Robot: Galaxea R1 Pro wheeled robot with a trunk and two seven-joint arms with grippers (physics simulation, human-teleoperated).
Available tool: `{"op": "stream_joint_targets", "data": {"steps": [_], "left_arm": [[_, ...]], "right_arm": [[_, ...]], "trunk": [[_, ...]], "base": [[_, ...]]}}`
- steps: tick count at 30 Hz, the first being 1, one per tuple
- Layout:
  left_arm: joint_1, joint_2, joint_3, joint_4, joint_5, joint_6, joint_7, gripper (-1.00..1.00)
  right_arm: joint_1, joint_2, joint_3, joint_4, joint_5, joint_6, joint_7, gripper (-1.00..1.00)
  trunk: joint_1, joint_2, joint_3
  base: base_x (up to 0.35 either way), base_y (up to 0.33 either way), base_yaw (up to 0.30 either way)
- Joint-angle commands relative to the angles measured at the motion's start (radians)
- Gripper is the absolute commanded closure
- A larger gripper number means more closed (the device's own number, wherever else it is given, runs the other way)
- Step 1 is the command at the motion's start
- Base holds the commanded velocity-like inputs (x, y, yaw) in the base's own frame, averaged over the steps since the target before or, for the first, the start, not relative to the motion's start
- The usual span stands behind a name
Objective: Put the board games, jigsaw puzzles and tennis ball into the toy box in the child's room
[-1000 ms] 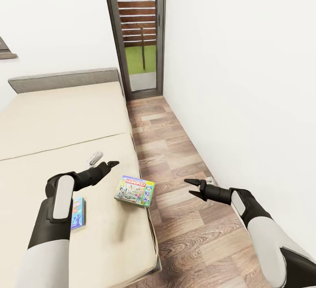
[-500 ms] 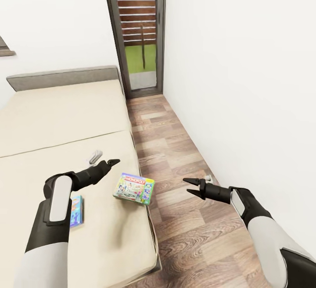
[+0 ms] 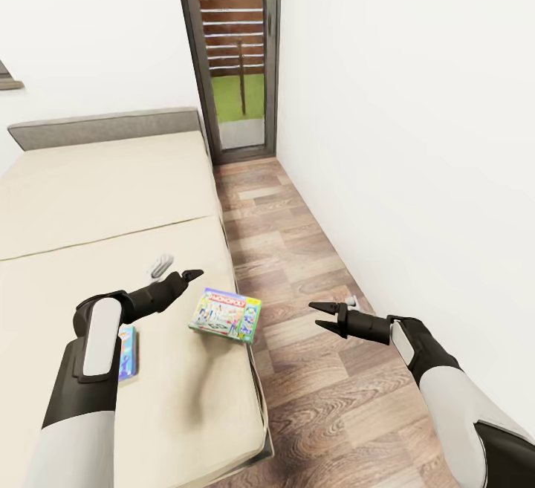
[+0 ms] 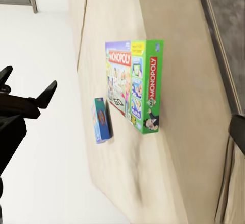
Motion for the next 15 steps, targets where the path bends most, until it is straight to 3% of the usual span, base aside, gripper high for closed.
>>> {"op": "stream_joint_targets", "data": {"steps": [1,9,15], "left_arm": [[-0.001,-0.001,0.002,-0.001,0.011,0.005,0.01,-1.0],[-0.001,-0.001,0.002,-0.001,0.012,0.005,0.01,-1.0],[-0.001,-0.001,0.001,0.0,0.012,0.005,0.01,-1.0]], "right_arm": [[-0.001,0.0,-0.001,0.0,-0.003,0.007,0.001,-1.0],[-0.001,0.0,0.0,0.0,-0.003,0.01,0.001,-1.0],[-0.001,0.001,0.0,0.0,-0.003,0.011,0.001,-1.0]], "trunk": [[0.004,-0.008,-0.004],[0.035,-0.064,-0.029],[0.058,-0.106,-0.048]], "base": [[0.0,0.0,0.0],[0.0,0.0,0.006],[0.0,0.0,0.12]]}}
